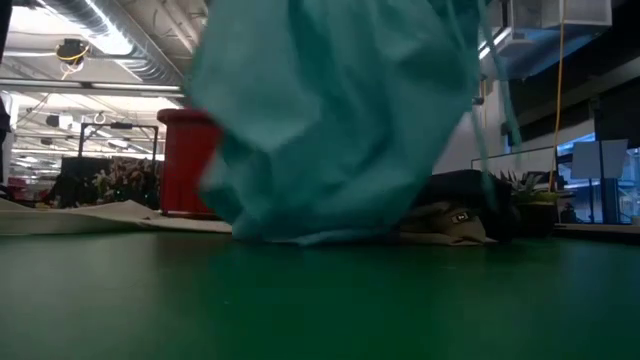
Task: Fold Laundry from Bin
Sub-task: Remove the light blue shorts from the red laundry bin
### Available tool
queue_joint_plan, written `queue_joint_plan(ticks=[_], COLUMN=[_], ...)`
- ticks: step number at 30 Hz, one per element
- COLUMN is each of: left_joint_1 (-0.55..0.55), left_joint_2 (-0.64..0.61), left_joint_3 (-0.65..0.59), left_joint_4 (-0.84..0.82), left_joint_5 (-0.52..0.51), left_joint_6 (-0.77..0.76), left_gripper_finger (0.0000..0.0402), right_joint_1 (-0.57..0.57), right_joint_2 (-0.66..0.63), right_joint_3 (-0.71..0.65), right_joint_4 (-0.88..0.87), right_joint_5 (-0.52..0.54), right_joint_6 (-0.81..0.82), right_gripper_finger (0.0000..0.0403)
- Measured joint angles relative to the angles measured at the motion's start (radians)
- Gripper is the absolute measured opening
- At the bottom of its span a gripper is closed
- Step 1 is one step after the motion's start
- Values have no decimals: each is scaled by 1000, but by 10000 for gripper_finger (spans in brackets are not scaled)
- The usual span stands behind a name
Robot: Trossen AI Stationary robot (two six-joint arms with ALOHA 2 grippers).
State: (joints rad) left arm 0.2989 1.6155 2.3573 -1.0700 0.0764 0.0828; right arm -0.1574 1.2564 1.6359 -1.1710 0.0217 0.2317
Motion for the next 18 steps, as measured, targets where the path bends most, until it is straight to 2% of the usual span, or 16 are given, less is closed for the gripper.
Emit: queue_joint_plan(ticks=[6, 9, 13, 18], left_joint_1=[0, -1, -1, 0], left_joint_2=[17, 17, 16, 16], left_joint_3=[-47, -103, -156, -209], left_joint_4=[-189, -194, -194, -192], left_joint_5=[-89, -89, -108, -204], left_joint_6=[1, 0, -27, -24], left_gripper_finger=[0, 5, 46, 118], right_joint_1=[0, 0, 0, 0], right_joint_2=[0, 1, 7, 27], right_joint_3=[50, 52, 52, 52], right_joint_4=[-100, -106, -106, -106], right_joint_5=[106, 132, 148, 152], right_joint_6=[140, 184, 195, 225], right_gripper_finger=[3, 5, 3, 4])
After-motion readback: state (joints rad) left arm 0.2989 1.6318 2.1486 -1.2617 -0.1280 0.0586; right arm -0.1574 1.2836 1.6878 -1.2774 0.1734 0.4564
